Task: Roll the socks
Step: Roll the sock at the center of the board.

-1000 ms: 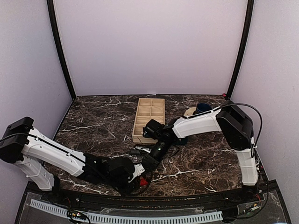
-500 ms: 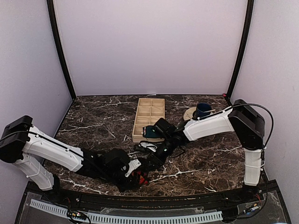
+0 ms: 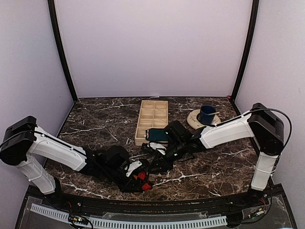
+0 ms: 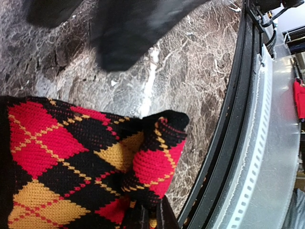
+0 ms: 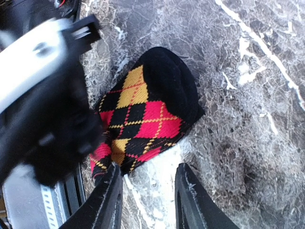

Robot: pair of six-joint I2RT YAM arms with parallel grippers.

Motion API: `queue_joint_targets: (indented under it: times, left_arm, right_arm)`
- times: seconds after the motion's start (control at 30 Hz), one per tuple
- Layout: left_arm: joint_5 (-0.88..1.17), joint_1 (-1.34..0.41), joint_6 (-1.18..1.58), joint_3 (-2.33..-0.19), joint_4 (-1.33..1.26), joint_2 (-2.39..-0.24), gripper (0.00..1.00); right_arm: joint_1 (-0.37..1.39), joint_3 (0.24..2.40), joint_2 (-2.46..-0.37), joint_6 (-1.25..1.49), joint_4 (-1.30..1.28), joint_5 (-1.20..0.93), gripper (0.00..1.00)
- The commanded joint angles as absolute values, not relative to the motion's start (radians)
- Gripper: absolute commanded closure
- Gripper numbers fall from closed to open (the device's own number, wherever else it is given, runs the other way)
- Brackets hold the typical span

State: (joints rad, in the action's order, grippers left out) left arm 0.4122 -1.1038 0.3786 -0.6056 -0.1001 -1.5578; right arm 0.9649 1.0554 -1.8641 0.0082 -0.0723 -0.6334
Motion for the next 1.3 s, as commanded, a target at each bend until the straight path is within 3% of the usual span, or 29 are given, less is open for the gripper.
queue_joint_targets:
  times: [0.0, 0.47, 1.27]
  left_arm:
    - [0.517, -1.072, 0.401, -0.57, -0.041, -1.591, 1.0]
    - [0.728, -0.953, 0.418, -0.559, -0.094, -1.646, 1.0]
    - [0.83, -0.92, 0.387, -0.612, -0.063, -1.717, 1.0]
  right_arm:
    - [0.977, 0.994, -1.79, -0.002, 0.067, -0.627, 0.66]
    - [1.107, 0.905, -1.717, -0.051, 0.137, -0.45, 0.61]
    - [1.26, 0.927, -1.789, -0.221, 0.06, -0.28, 0.56]
